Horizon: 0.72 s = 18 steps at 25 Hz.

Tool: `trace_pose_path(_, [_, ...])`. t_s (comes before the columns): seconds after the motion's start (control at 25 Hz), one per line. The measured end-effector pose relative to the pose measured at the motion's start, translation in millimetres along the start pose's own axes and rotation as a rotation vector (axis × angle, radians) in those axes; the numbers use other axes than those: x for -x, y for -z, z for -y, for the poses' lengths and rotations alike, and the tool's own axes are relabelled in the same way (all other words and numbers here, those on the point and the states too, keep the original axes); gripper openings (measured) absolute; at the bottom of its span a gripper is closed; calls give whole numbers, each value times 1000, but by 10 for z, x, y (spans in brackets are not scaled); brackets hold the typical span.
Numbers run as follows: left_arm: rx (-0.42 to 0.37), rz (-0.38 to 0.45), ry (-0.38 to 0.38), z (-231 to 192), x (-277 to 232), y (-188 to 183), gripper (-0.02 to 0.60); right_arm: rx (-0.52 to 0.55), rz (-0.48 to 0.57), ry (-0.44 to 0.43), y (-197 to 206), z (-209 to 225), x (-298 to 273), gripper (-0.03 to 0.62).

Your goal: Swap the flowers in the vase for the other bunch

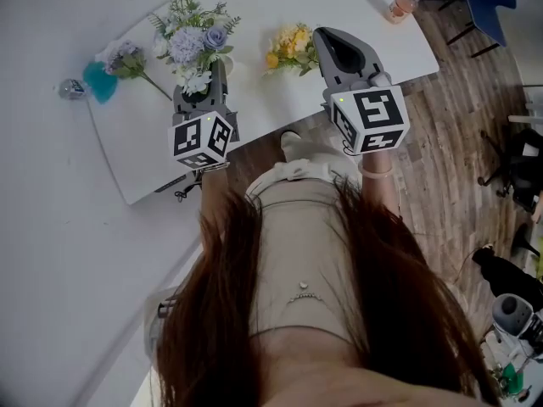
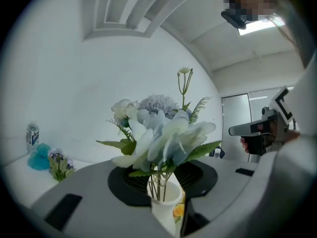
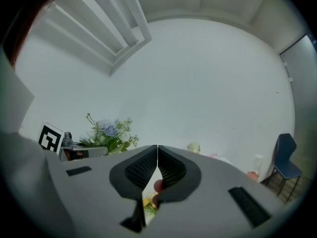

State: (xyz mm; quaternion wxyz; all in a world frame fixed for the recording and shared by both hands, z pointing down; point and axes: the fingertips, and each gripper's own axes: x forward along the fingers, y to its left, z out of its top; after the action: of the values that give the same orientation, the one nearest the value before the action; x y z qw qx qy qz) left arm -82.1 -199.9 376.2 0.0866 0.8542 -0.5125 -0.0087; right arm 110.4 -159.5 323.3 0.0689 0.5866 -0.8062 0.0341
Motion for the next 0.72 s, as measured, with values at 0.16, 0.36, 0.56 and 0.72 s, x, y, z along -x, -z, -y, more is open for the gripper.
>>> trace_pose_path(0.16, [5, 18, 13, 33, 27, -131, 121, -15, 11, 0, -10, -1, 20, 28])
trace_pose_path(0.36, [8, 39, 22, 58, 58, -275, 117, -33, 15, 1, 12, 17, 43, 28])
trace_pose_path(0.56, [0, 75, 31, 117, 114, -460, 114, -45, 17, -1, 41, 37, 73, 28])
trace_pose_path(0.72, [-9, 102, 37, 150, 156, -627, 112, -53, 26, -1, 27, 51, 100, 28])
